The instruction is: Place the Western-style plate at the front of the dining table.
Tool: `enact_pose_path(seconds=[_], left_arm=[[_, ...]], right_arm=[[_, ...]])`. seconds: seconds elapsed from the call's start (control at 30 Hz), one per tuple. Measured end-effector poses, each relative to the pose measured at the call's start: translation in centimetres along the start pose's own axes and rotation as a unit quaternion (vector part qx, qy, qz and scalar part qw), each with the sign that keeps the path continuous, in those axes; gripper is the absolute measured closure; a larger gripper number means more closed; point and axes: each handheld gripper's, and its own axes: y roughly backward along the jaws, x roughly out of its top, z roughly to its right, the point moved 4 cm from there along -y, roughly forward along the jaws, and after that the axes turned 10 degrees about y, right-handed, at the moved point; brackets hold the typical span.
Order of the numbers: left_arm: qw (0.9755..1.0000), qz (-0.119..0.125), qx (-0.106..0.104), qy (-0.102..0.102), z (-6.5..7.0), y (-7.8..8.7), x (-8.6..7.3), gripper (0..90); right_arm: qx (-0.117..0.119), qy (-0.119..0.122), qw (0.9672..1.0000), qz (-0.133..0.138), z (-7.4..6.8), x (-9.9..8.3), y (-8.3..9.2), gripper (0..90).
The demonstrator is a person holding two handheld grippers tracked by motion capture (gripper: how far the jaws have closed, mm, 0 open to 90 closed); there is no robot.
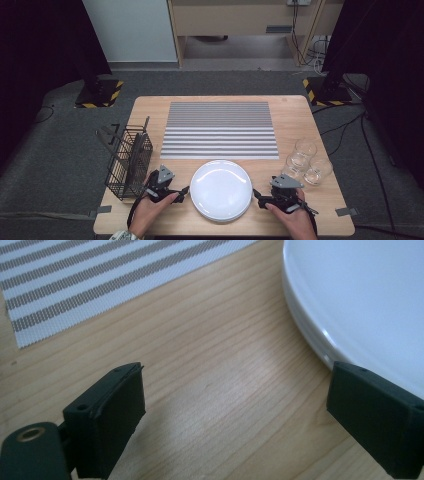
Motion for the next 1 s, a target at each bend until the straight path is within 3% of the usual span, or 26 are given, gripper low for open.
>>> enact_pose_path(seconds=[0.4, 0.57, 1.0], left_arm=[[0.9996, 0.026, -0.012, -0.006, 0.9, 1.0, 0.6, 7.0], [0.9990, 0.034, -0.027, -0.009, 1.6, 2.4, 0.2, 6.1], [0.9990, 0.006, -0.037, -0.025, 2.3, 2.1, -1.0, 5.9]], right_arm=[[0.005, 0.006, 0.9999, 0.011, -0.4, 0.3, 0.3, 13.8], [0.014, 0.012, 0.9997, 0.017, -1.0, 0.2, 0.8, 12.1], [0.020, 0.028, 0.9992, 0.020, -1.7, 0.4, 0.8, 10.6]])
